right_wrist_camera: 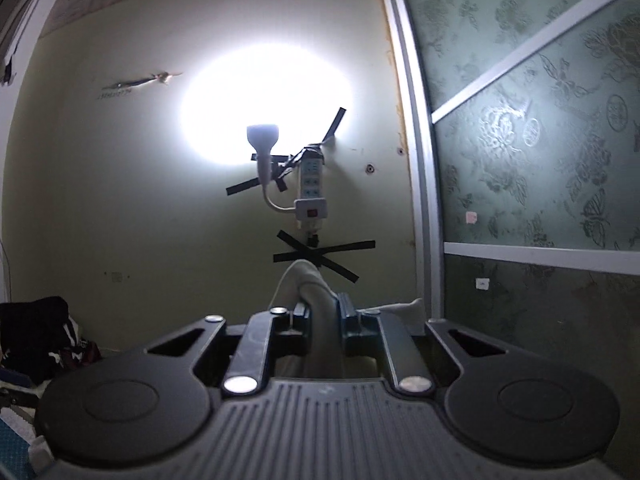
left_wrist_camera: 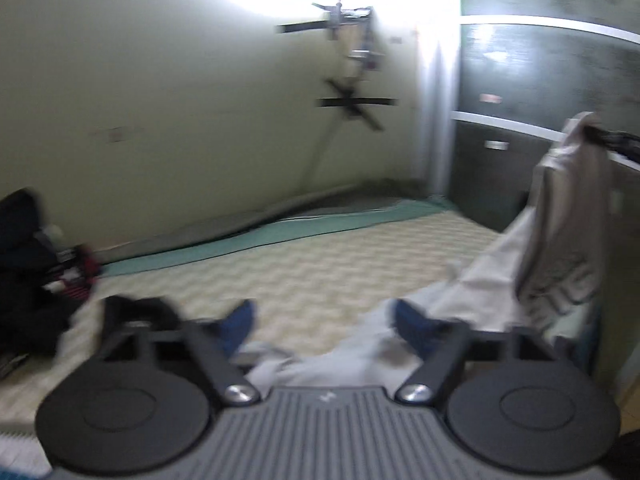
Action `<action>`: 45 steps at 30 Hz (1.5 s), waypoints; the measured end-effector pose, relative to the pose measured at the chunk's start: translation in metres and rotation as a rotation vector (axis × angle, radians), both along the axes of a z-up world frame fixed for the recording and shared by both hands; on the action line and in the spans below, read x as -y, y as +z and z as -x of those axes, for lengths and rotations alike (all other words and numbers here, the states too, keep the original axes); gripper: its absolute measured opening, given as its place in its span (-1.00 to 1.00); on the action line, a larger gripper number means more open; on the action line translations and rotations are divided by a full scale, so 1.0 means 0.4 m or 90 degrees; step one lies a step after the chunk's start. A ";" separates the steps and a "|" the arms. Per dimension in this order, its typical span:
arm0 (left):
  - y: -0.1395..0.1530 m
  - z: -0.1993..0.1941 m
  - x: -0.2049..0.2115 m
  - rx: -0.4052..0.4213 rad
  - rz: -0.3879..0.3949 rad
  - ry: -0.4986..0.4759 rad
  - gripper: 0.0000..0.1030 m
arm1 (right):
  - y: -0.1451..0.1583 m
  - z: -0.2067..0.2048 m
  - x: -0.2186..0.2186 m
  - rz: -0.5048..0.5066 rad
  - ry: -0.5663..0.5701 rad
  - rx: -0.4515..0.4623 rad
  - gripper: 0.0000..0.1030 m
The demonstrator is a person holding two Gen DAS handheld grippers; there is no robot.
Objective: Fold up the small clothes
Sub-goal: 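Lift the white T-shirt high with both grippers to shake it out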
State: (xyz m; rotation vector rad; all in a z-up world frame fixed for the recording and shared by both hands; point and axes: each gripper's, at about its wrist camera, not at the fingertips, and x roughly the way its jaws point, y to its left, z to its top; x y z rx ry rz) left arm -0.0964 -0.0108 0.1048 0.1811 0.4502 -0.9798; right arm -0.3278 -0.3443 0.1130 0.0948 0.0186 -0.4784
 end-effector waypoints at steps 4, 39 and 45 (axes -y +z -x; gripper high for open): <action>-0.035 0.053 0.070 -0.003 -0.046 -0.077 0.96 | 0.026 0.007 0.027 -0.010 -0.012 0.006 -0.92; 0.769 0.298 -0.160 0.411 0.287 0.315 -0.87 | 0.725 0.101 -0.171 0.177 0.091 0.228 -0.92; 0.576 0.032 -0.005 0.257 0.140 0.319 -0.87 | 0.575 -0.135 -0.023 0.088 0.082 0.089 -0.92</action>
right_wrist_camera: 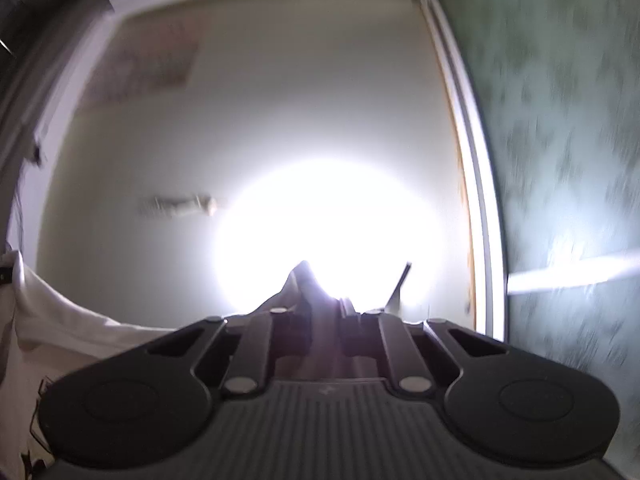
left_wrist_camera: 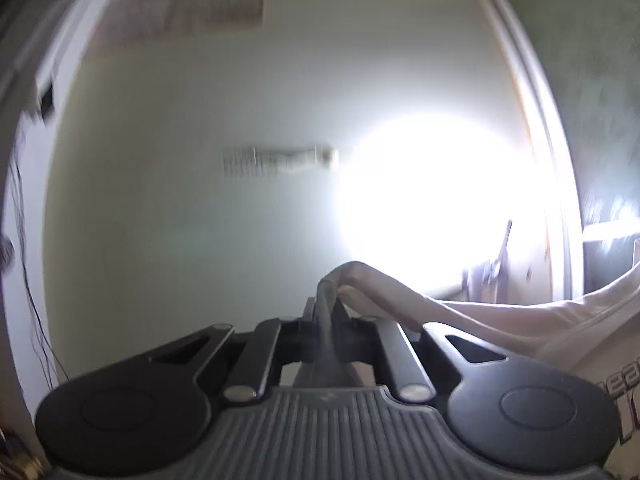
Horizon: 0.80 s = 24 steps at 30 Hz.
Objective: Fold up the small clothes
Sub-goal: 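Lift the white T-shirt high with both grippers to shake it out, then lower the white T-shirt flat onto the bed and open both grippers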
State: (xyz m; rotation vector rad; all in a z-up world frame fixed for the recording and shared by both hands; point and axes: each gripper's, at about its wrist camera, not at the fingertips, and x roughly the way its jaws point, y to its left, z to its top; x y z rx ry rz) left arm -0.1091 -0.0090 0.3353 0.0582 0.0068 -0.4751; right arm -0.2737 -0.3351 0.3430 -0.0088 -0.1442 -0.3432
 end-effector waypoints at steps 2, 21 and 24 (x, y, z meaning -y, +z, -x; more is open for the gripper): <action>-0.096 -0.121 0.073 -0.072 -0.038 0.016 -0.87 | -0.073 -0.115 0.054 -0.023 -0.005 -0.058 -0.92; -0.745 -0.654 0.192 -0.402 -0.209 0.131 -0.54 | -0.819 -0.501 0.396 -0.280 0.009 -0.412 -0.20; -0.686 -0.584 0.158 -0.374 -0.177 0.087 -0.40 | -0.868 -0.423 0.372 -0.317 0.040 -0.428 -0.20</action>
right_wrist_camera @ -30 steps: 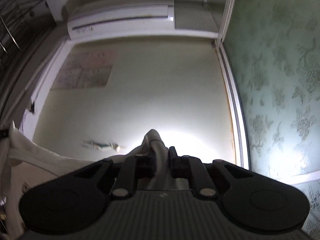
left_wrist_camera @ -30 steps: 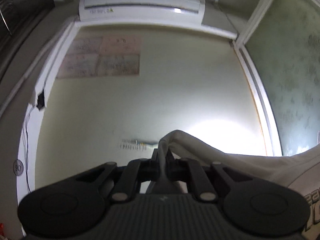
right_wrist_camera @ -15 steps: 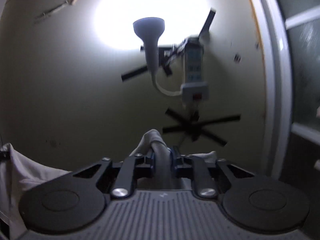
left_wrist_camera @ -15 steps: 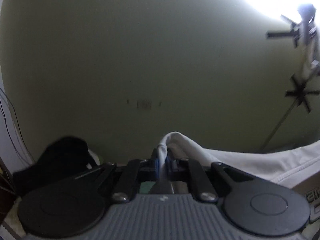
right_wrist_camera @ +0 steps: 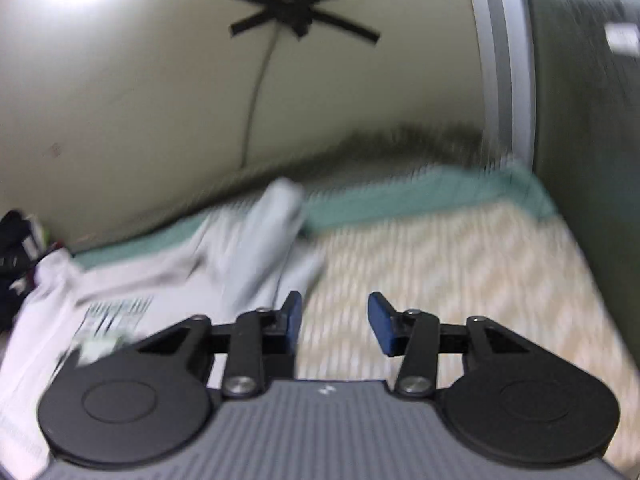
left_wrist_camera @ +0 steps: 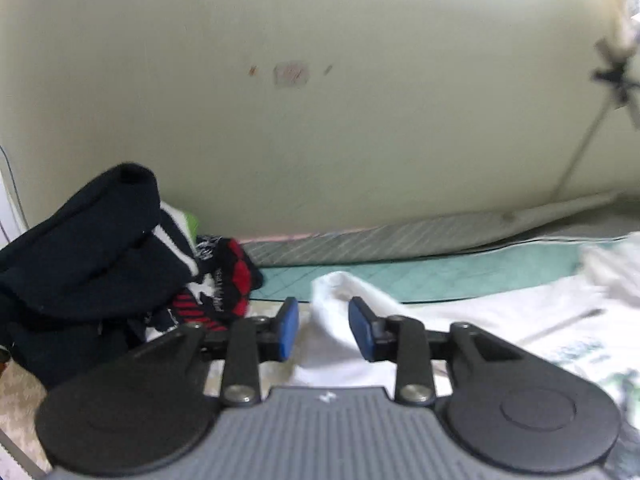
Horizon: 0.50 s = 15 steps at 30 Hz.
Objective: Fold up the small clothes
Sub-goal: 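Lower the white T-shirt flat onto the bed and open both grippers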
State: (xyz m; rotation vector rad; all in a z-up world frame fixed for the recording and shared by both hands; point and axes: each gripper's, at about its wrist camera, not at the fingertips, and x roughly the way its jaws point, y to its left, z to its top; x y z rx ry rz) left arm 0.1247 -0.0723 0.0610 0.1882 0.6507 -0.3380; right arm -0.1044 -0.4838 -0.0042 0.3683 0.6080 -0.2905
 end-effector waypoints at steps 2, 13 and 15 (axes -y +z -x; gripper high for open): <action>0.016 0.055 -0.014 0.000 0.035 -0.033 -0.21 | -0.021 0.029 -0.042 0.002 0.015 -0.004 -0.20; -0.121 0.216 0.001 -0.090 0.024 -0.113 -0.20 | 0.014 0.058 -0.132 0.229 -0.047 -0.006 -1.00; -0.124 0.238 -0.005 -0.099 0.019 -0.105 -0.20 | 0.074 0.073 -0.069 0.341 -0.156 0.002 -1.00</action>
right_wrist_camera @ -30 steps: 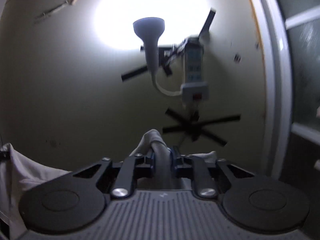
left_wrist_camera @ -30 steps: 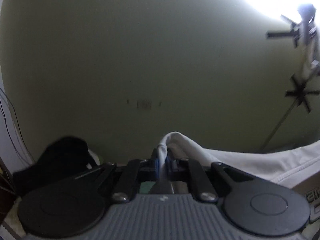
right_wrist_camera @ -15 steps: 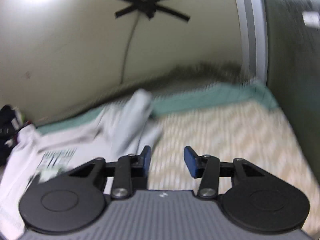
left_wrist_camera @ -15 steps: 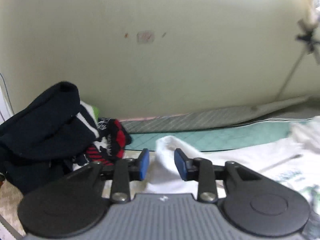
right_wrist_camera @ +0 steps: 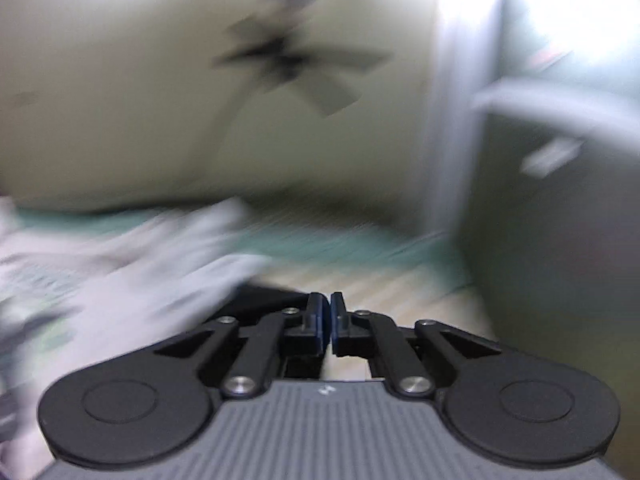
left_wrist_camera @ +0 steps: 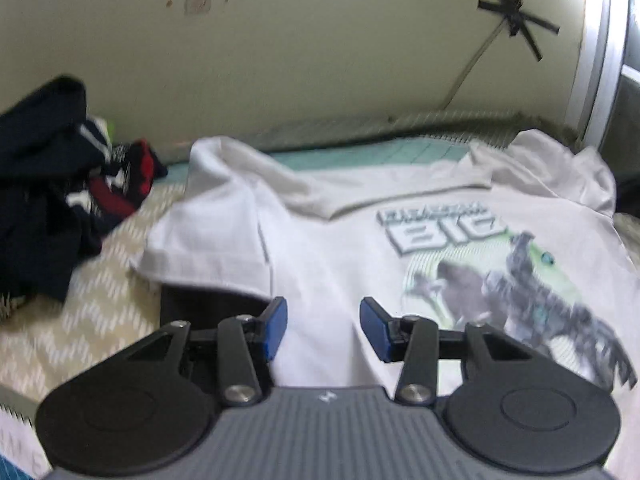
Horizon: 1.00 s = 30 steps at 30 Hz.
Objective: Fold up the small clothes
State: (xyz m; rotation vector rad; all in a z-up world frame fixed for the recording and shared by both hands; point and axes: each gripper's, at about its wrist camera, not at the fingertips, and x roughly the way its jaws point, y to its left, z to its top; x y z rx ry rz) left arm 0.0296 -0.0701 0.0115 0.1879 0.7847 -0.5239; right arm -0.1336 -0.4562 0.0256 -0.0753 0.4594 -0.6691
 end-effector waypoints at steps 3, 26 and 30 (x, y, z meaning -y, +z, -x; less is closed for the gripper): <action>-0.003 0.008 -0.015 -0.004 0.007 0.007 -0.19 | 0.059 0.011 0.096 0.107 -0.141 -0.003 -1.00; 0.110 0.201 -0.394 -0.005 0.103 0.127 0.15 | -0.074 -0.400 -0.301 -0.347 0.375 -0.076 -0.81; 0.121 0.224 -0.440 -0.002 0.101 0.161 0.23 | -0.156 -0.600 -0.304 -0.378 0.345 -0.120 -0.89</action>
